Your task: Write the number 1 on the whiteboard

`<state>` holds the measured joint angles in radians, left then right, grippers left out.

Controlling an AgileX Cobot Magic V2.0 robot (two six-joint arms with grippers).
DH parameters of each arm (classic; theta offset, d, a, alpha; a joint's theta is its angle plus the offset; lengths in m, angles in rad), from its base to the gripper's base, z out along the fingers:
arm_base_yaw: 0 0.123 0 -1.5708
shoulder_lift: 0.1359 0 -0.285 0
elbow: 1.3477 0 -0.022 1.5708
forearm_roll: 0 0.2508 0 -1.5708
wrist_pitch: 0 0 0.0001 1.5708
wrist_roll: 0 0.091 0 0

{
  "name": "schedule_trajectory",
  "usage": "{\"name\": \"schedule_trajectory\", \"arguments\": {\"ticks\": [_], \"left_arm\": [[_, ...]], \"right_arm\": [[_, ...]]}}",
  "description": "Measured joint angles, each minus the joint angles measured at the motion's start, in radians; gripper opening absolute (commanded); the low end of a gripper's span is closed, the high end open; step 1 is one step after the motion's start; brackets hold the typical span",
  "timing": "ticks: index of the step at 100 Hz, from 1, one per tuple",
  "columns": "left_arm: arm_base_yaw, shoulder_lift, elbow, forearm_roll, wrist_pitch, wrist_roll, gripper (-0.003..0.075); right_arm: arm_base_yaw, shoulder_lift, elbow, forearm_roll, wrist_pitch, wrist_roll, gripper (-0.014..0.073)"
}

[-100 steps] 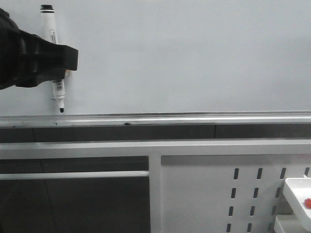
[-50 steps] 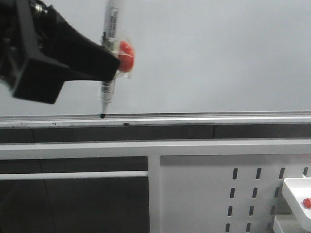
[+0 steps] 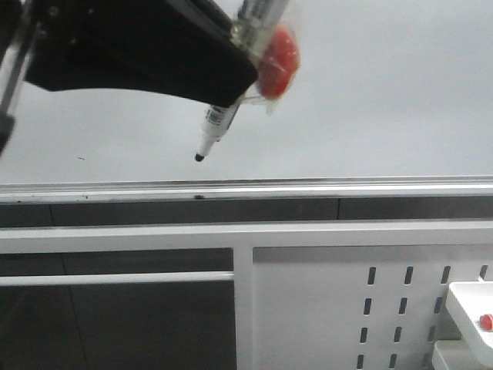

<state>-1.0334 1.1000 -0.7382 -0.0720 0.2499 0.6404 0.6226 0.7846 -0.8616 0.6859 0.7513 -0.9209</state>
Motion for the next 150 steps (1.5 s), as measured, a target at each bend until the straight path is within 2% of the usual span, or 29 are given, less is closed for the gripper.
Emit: {"name": "schedule_trajectory", "arguments": {"ticks": [17,31,64,80,108,139,150], "left_arm": [[0.000,0.000,-0.001,0.022,0.032,0.000,-0.0020],[0.000,0.000,-0.001,0.028,0.044,0.000,-0.0020],[0.000,0.000,-0.001,0.028,0.046,0.000,-0.0020],[0.000,0.000,-0.001,0.034,0.046,0.000,-0.0020],[0.000,0.000,-0.001,0.047,0.048,0.000,-0.0020],[0.000,0.000,-0.001,0.049,0.080,0.000,-0.0020],[0.000,0.000,-0.001,0.049,0.080,0.000,-0.0020]], "right_arm": [[0.102,0.069,-0.001,-0.013,-0.062,0.000,0.0363],[0.141,0.126,-0.001,-0.014,-0.091,0.000,0.0363],[0.145,0.175,-0.005,-0.014,-0.162,0.000,0.0362],[0.146,0.179,-0.005,-0.065,-0.173,-0.001,0.0362],[0.146,0.215,-0.007,-0.092,-0.108,-0.002,0.0362],[0.146,0.238,-0.007,-0.073,-0.134,-0.001,0.0356],[0.146,0.238,-0.007,-0.054,-0.138,-0.001,0.0309]]}}
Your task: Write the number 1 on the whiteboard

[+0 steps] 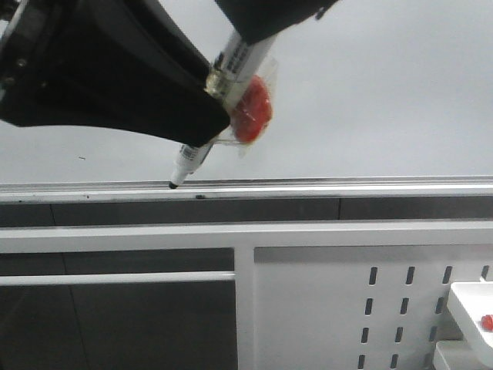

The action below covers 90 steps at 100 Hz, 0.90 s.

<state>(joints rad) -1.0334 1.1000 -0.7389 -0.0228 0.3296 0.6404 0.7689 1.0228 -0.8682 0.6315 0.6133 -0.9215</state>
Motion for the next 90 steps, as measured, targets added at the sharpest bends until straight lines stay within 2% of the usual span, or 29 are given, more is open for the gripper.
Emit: {"name": "schedule_trajectory", "arguments": {"ticks": [33,50,74,81,86,90], "left_arm": [[-0.001,0.000,0.000,0.000,0.009,0.002,-0.0020],[-0.002,0.000,0.000,-0.017,0.027,-0.007,-0.0020],[-0.004,0.000,0.000,-0.030,0.034,-0.009,-0.0017],[-0.004,0.000,0.000,-0.030,0.034,-0.009,0.0037],[-0.004,-0.002,0.000,-0.035,0.034,-0.009,0.0128],[-0.004,-0.006,0.000,-0.037,0.036,-0.009,0.0235]], "right_arm": [[0.000,0.000,0.000,0.040,0.012,0.000,0.0079],[0.000,0.000,-0.004,0.017,0.032,-0.011,-0.0076],[-0.002,0.000,-0.005,-0.002,0.041,-0.016,-0.0077],[-0.002,0.000,-0.005,-0.012,0.043,-0.016,-0.0077],[-0.002,0.000,-0.007,-0.018,0.044,-0.016,-0.0076],[-0.002,0.000,-0.006,-0.023,0.044,-0.016,-0.0076]]}}
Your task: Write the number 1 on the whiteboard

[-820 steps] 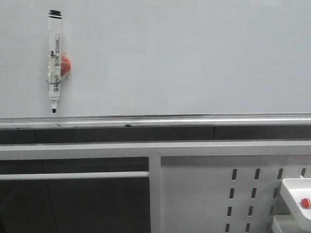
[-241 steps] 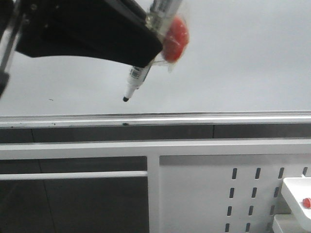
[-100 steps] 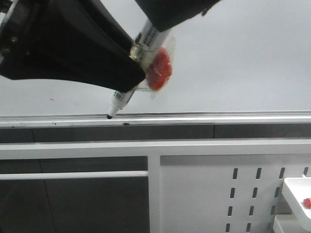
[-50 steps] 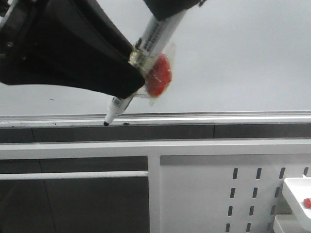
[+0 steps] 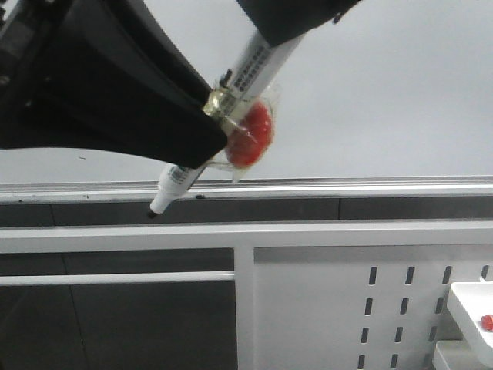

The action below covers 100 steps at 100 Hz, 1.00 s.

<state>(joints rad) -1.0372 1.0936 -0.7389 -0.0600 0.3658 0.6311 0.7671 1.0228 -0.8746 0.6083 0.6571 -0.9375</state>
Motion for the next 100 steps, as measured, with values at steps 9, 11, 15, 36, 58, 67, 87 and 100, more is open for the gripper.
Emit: {"name": "schedule_trajectory", "arguments": {"ticks": [9,11,15,36,58,67,87,100], "left_arm": [[0.000,-0.024,0.000,-0.015,0.000,0.007,0.0469],[0.000,-0.032,0.000,-0.020,-0.006,0.007,0.0518],[0.000,-0.053,0.000,-0.029,-0.013,0.009,0.0552],[0.000,-0.210,0.000,-0.053,-0.015,-0.021,0.0386],[0.078,-0.486,0.036,-0.050,-0.007,-0.269,0.0216],[0.146,-0.629,0.081,-0.049,-0.007,-0.376,0.0173],[0.308,-0.935,0.202,-0.049,0.012,-0.495,0.0000],[0.417,-1.067,0.279,-0.049,0.056,-0.549,-0.0020]], "right_arm": [[-0.002,0.000,-0.003,0.000,0.013,0.002,-0.0067],[-0.004,0.000,-0.003,0.000,0.022,0.002,-0.0068],[-0.007,0.000,-0.003,0.000,0.041,0.004,-0.0068],[-0.025,-0.017,0.016,0.002,0.029,0.023,-0.0067],[-0.027,-0.224,0.164,0.003,-0.167,0.027,-0.0067],[-0.027,-0.350,0.259,0.003,-0.293,0.027,-0.0068],[-0.027,-0.553,0.434,0.003,-0.538,0.027,-0.0070],[-0.028,-0.563,0.458,-0.008,-0.543,0.026,-0.0069]]}}
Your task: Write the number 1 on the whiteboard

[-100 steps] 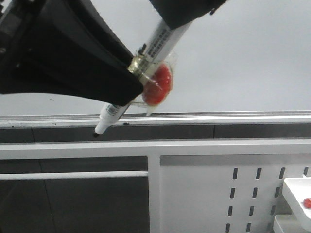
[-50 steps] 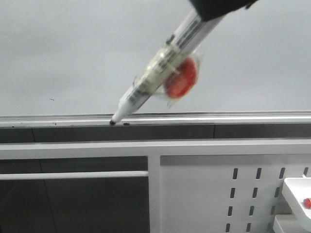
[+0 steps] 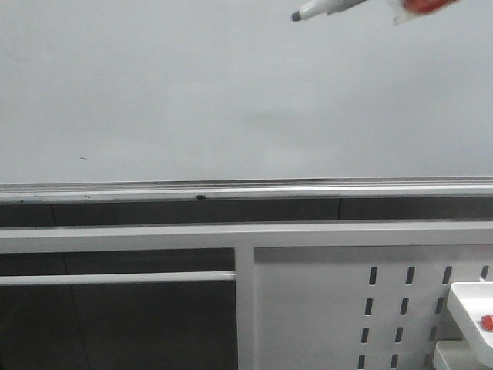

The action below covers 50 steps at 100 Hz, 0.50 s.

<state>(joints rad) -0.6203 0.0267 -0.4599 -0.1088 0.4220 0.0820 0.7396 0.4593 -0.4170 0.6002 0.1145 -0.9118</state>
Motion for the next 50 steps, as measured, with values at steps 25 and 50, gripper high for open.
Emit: {"name": "schedule_trajectory", "arguments": {"ticks": [25,50], "left_arm": [[0.140,-0.033,0.079,-0.039,0.065,-0.030,-0.0020],[0.159,-0.033,0.082,-0.067,0.065,-0.033,-0.0020]], "right_arm": [[0.000,0.091,-0.002,-0.046,-0.114,-0.002,-0.0070],[0.007,0.211,-0.052,-0.130,-0.173,-0.002,-0.0069]]}}
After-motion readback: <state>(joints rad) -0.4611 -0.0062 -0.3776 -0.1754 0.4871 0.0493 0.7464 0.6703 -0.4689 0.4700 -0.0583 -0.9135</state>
